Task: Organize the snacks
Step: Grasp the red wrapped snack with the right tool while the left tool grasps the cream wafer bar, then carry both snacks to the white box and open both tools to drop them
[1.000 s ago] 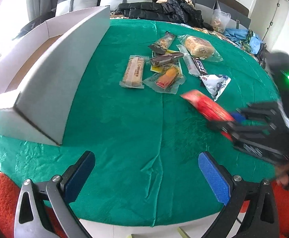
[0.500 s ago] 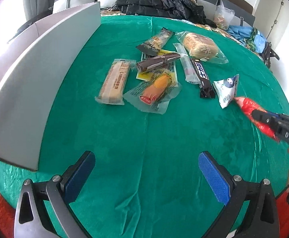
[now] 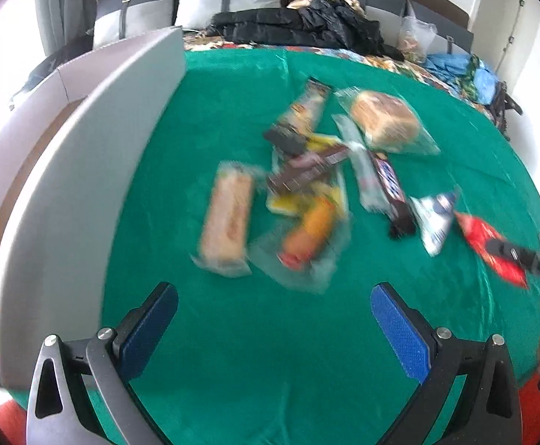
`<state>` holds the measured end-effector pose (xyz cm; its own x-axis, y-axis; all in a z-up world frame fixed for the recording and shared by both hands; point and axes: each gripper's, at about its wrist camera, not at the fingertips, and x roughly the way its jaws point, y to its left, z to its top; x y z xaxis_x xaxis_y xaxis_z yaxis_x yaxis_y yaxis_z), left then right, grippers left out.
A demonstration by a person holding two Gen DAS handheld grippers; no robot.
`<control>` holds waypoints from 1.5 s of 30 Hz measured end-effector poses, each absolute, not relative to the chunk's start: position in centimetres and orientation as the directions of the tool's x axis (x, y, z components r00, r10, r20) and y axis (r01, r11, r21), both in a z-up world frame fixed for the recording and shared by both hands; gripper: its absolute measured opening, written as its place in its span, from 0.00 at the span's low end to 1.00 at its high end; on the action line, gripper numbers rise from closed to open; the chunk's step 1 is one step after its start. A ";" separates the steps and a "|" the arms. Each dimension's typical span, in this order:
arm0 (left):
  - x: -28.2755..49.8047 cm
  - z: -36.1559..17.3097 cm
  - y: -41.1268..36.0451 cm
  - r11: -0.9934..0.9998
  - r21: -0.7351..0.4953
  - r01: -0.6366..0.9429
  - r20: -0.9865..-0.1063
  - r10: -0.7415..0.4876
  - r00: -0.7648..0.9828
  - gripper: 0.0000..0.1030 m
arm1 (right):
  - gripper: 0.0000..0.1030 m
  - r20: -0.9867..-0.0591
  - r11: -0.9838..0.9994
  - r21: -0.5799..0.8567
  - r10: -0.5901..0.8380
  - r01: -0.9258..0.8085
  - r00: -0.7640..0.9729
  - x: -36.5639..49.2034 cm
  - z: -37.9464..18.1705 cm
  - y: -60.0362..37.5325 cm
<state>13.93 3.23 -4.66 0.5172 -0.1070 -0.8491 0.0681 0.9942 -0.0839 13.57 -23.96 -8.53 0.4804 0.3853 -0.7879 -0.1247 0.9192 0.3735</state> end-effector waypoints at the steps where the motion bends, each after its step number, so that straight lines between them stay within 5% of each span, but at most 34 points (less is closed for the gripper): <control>1: 14.9 -4.6 3.8 0.994 -0.094 0.053 -0.849 -0.108 0.517 1.00 | 0.20 -0.787 0.919 0.372 0.386 -0.130 0.481 13.4 -8.6 -23.9; 5: 18.6 -5.2 5.3 0.992 -0.123 0.011 -0.866 -0.113 0.487 0.98 | 0.20 -0.783 0.919 0.370 0.388 -0.137 0.486 13.4 -8.6 -23.7; 16: 22.6 -8.7 4.5 0.997 -0.012 0.080 -0.914 -0.043 0.404 0.57 | 0.20 -0.773 0.913 0.385 0.398 -0.134 0.494 13.5 -8.4 -24.0; 18: 22.5 -8.5 4.3 0.996 -0.008 0.092 -0.909 -0.045 0.415 0.29 | 0.20 -0.769 0.911 0.393 0.401 -0.127 0.497 13.5 -8.3 -24.3; 26: 20.4 -7.3 5.7 0.995 -0.101 0.019 -0.896 -0.099 0.434 0.29 | 0.20 -0.709 0.825 0.564 0.505 -0.033 0.492 13.8 -9.1 -27.2; 45: 13.2 -5.7 2.1 0.980 -0.183 0.083 -0.887 -0.201 0.415 0.29 | 0.20 -0.692 0.820 0.565 0.528 -0.086 0.492 13.7 -8.5 -26.0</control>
